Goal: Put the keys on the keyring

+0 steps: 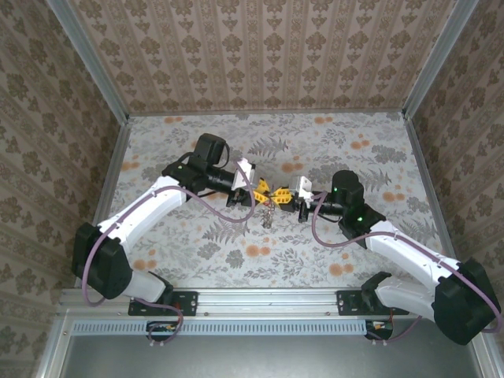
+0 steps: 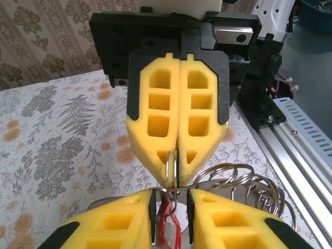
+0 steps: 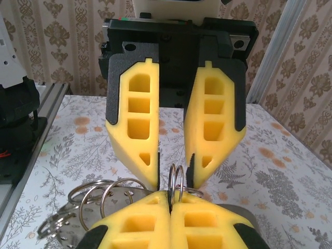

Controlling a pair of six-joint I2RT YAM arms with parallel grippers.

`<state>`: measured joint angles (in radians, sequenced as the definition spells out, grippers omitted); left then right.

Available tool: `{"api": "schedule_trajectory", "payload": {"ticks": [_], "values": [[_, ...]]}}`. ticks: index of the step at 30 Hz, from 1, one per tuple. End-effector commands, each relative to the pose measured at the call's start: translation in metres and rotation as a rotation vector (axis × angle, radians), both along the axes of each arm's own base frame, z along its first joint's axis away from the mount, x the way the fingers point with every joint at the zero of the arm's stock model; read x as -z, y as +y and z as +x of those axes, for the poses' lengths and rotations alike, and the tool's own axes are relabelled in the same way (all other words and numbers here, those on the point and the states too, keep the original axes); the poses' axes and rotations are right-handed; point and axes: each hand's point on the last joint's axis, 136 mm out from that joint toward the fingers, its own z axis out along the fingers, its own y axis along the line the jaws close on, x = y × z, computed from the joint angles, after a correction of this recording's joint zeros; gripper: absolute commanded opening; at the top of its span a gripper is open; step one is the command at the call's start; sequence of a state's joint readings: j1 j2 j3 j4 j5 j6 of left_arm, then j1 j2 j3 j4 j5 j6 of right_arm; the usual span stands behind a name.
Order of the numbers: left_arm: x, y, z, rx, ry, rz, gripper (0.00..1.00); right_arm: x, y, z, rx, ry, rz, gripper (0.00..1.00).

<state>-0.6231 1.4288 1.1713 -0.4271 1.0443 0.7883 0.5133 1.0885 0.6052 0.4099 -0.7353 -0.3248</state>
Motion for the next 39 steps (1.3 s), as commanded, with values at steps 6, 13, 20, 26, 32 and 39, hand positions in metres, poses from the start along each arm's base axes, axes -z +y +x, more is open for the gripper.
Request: {"api": "schedule_trajectory", "payload": {"ticks": [6, 13, 20, 26, 32, 39], "values": [[-0.012, -0.005, -0.006, 0.048, 0.024, -0.028, 0.07, -0.010, 0.005, -0.003, -0.034, -0.048, -0.008, 0.00], [-0.009, -0.004, 0.001, -0.002, 0.011, 0.011, 0.00, 0.004, -0.001, 0.001, 0.014, -0.036, -0.071, 0.12], [0.011, 0.000, 0.008, -0.069, -0.103, 0.172, 0.00, 0.021, -0.012, 0.002, 0.049, -0.018, -0.231, 0.24], [0.019, -0.004, 0.003, -0.040, -0.099, 0.232, 0.00, 0.019, -0.011, 0.005, 0.051, 0.014, -0.232, 0.25], [0.023, -0.005, -0.004, -0.008, -0.105, 0.244, 0.00, 0.016, -0.005, 0.008, 0.041, 0.047, -0.216, 0.18], [0.023, -0.003, -0.005, -0.006, -0.103, 0.260, 0.00, 0.020, -0.001, 0.007, 0.016, 0.093, -0.227, 0.19]]}}
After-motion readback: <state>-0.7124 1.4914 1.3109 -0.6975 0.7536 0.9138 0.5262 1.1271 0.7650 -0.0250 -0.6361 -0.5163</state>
